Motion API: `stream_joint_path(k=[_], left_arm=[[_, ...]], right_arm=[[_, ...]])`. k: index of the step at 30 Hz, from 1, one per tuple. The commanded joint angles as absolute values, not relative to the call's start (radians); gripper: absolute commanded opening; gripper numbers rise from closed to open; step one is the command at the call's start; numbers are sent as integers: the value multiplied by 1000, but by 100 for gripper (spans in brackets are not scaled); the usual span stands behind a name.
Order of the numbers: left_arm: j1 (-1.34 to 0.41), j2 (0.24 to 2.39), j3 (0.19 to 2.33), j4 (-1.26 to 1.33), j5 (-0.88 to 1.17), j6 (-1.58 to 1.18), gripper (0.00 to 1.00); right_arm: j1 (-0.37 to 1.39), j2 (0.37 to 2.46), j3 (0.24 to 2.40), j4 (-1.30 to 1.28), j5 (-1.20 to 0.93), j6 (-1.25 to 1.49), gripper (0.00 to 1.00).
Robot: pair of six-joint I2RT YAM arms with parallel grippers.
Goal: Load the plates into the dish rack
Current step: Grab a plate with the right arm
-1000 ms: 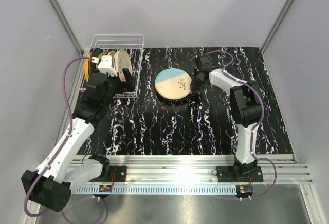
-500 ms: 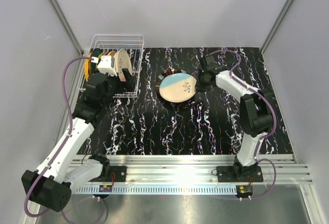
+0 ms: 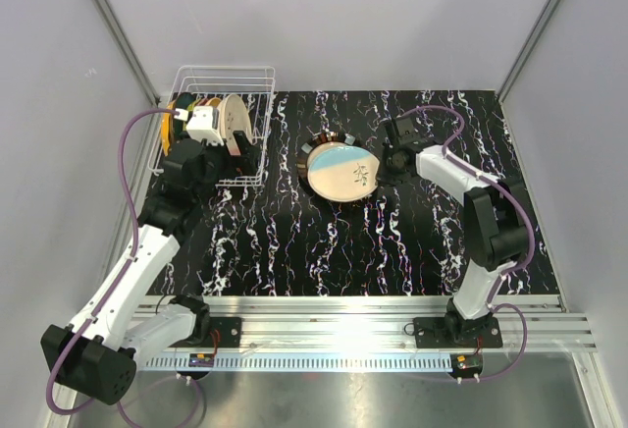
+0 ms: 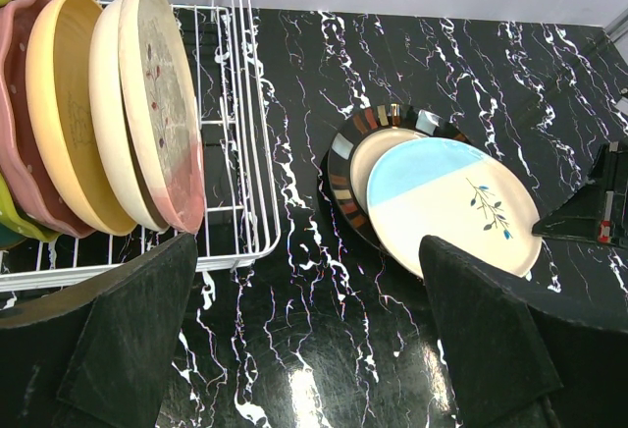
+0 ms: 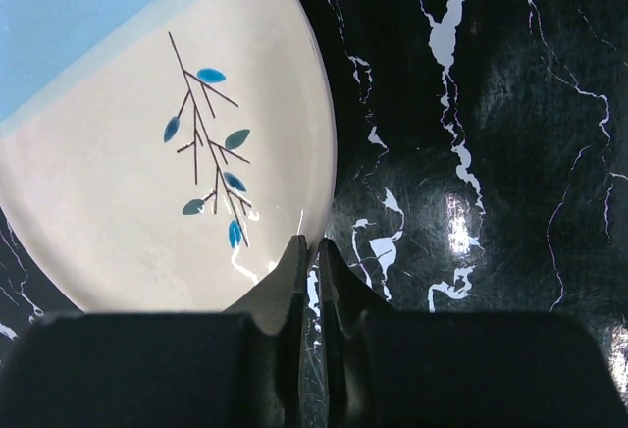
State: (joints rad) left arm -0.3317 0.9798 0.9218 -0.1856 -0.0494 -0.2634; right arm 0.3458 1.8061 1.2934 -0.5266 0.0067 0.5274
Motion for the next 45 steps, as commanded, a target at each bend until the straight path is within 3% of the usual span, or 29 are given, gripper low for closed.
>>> stream_joint_path(k=[1,8,22,29,39,45], left_arm=[[-327,983,923,-136,-34,-273,99],[-327,988,922,-137,-35,-273,99],[-327,991,922,-138,-49,-267,99],[-327,989,922,-140,-55,-265,99],[-327,992,920,-138,-55,-268,99],[-327,997,920,-138,-60,-272,99]], right_arm=[[351,1738,1279,-494,-26,503,0],[351,1723,1284,-494,-32,502,8],[351,1767,1319,-492,-64,491,10],[350,1786,1331,-494,-66,489,22],[350,1796,1327,-479,-77,495,24],[350,1783,1322,-477,-78,497,34]])
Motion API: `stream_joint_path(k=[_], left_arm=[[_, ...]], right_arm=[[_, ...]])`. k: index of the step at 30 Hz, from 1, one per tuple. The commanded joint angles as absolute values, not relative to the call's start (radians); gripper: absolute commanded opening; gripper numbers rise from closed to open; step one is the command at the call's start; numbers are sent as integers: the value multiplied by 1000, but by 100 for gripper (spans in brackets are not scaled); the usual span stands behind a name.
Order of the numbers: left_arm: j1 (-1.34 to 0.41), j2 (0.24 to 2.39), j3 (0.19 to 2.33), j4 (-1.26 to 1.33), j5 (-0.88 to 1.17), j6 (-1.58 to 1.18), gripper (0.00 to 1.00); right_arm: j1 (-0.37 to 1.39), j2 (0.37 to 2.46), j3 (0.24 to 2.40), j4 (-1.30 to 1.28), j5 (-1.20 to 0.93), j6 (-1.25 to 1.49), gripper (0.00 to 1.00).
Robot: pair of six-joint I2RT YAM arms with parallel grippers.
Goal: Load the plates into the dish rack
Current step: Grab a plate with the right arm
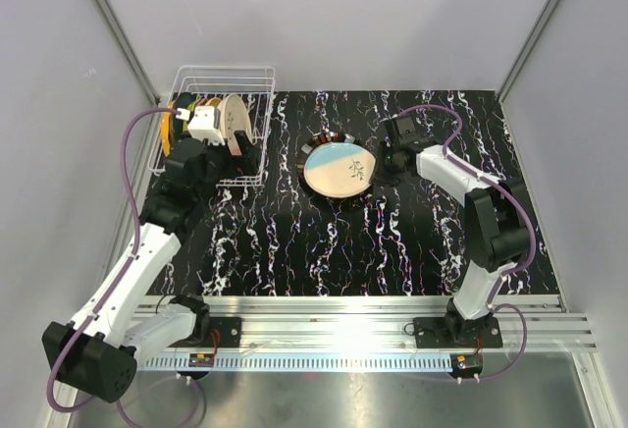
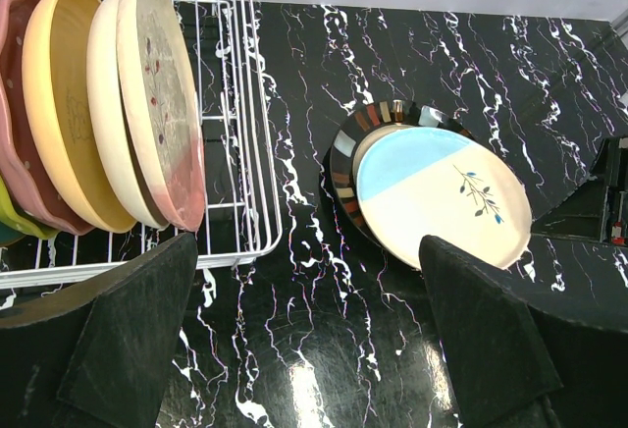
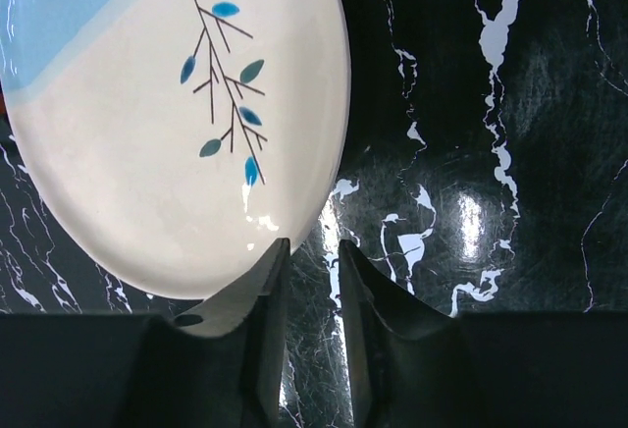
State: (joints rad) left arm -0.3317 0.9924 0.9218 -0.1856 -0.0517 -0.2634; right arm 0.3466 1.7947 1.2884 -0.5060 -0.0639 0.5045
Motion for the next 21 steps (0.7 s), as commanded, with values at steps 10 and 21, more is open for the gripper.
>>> stream_joint_path(k=[10,21], left_arm=[[-327,1009,917,-137,-49,-276,99],[-327,1025,920,-140,-40,-278,99]], right_arm=[[350,1730,1286,-450,-69,514,65],[350,1812,1206,-298,-86,629,76]])
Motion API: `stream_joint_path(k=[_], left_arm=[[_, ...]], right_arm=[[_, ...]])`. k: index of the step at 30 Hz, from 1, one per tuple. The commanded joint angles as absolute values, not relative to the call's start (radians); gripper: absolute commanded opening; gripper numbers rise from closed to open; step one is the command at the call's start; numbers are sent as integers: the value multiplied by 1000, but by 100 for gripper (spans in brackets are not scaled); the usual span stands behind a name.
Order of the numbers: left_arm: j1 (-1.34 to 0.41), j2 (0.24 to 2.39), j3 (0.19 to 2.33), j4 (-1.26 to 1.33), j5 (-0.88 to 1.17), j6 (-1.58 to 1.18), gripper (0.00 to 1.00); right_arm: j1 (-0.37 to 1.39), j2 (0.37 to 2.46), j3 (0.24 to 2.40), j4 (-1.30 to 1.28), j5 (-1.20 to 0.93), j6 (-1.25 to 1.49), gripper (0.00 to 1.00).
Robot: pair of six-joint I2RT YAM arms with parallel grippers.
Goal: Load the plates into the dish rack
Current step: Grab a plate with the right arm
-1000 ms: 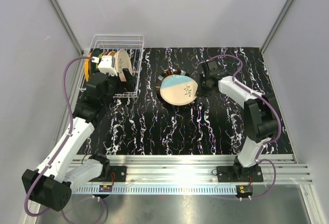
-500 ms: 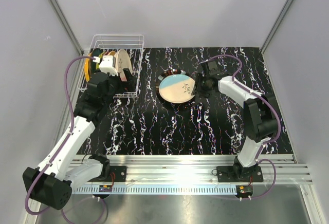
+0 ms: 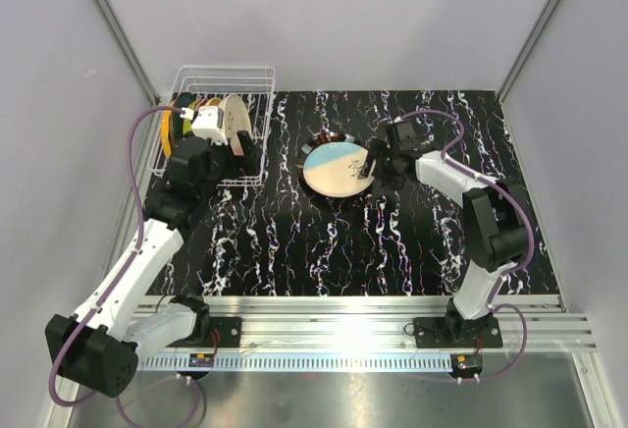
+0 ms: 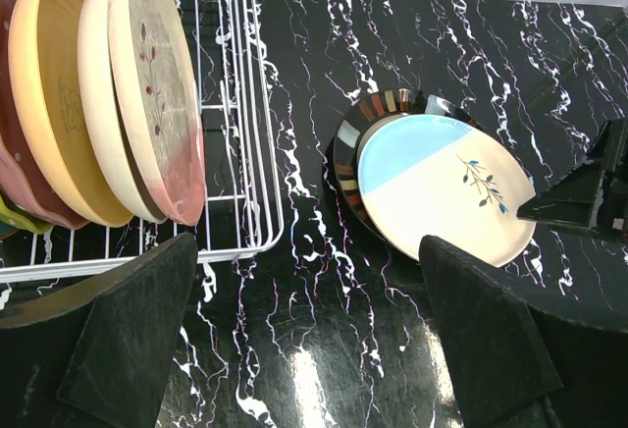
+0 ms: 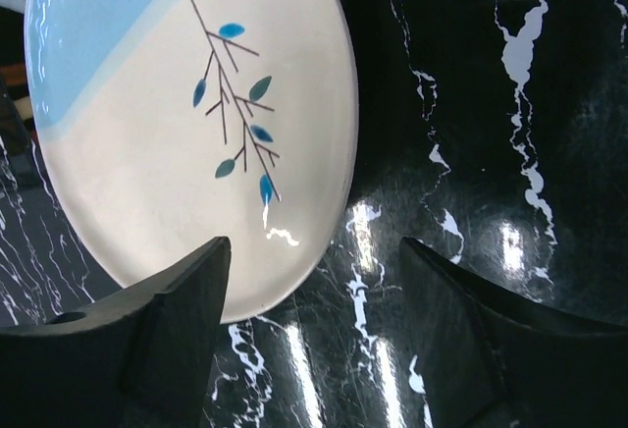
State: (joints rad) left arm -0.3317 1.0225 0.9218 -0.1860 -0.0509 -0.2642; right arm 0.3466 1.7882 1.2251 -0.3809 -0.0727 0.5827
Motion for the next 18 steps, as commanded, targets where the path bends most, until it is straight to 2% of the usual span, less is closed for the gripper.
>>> stream_joint_path(k=[1,10,18], left_arm=[[-327,1025,920,-140,-38,-278,99],[-327,1029,925,-143,-26,-278,99],[-327,1034,927,-143,-28,-279,99]], right_arm=[[350,1815,1200,-287,-86,649,78],[350,1809,1075,-95,-107,814,81],[350,1839,1026,51,-127,914,75]])
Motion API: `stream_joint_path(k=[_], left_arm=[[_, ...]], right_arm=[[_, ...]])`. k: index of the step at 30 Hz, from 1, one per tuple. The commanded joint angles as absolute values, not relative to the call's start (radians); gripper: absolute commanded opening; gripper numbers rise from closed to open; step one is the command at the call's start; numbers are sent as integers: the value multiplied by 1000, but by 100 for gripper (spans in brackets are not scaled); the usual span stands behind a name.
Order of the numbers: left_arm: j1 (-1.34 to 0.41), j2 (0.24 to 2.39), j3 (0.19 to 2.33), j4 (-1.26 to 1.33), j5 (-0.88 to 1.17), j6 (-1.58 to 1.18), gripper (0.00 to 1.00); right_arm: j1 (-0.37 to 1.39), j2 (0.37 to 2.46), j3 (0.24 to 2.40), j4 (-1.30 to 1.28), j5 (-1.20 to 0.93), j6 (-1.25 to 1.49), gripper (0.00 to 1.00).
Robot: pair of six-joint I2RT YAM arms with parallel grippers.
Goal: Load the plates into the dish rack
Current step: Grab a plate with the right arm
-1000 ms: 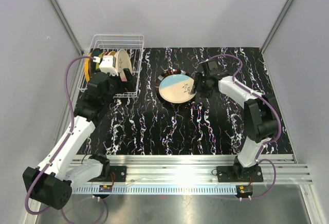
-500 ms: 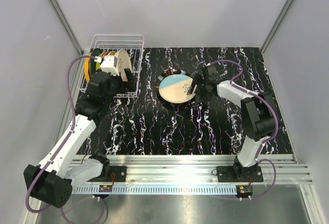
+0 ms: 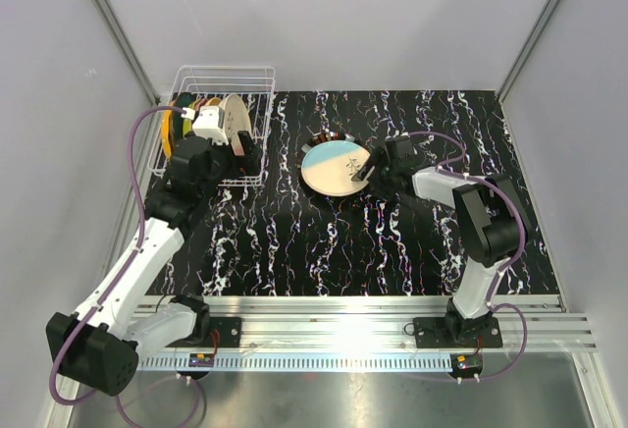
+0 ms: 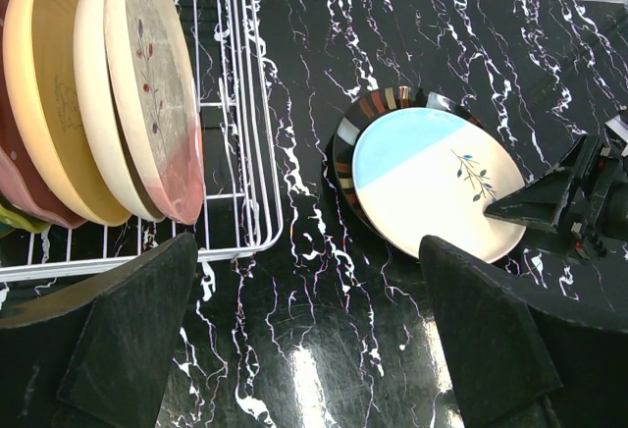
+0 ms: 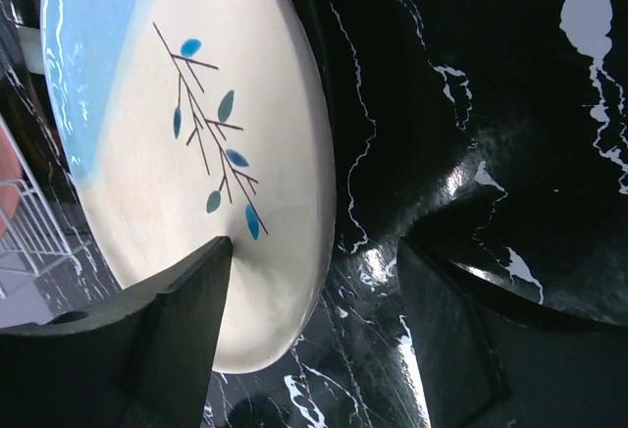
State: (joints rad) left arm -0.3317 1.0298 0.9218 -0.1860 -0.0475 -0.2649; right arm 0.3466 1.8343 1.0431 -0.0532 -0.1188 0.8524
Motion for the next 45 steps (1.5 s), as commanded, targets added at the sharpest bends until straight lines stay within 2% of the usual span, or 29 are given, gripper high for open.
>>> stream_joint_path(k=[1,16,26,45], left_arm=[[-327,1034,927,-143,-25,-279,99],[-327,1034,927,-144,-25,-279,99],[-327,1037,923,-141,-28,-278,99],[-330,1057,919,-143,-35,-285,99]], right_arm=[[350,1836,1022,58,-123,923,74],[350,1793,976,98,-132,988,31],[350,1706,925,66,-129,986,29],[328,1445,848,-23,-25,997,3]])
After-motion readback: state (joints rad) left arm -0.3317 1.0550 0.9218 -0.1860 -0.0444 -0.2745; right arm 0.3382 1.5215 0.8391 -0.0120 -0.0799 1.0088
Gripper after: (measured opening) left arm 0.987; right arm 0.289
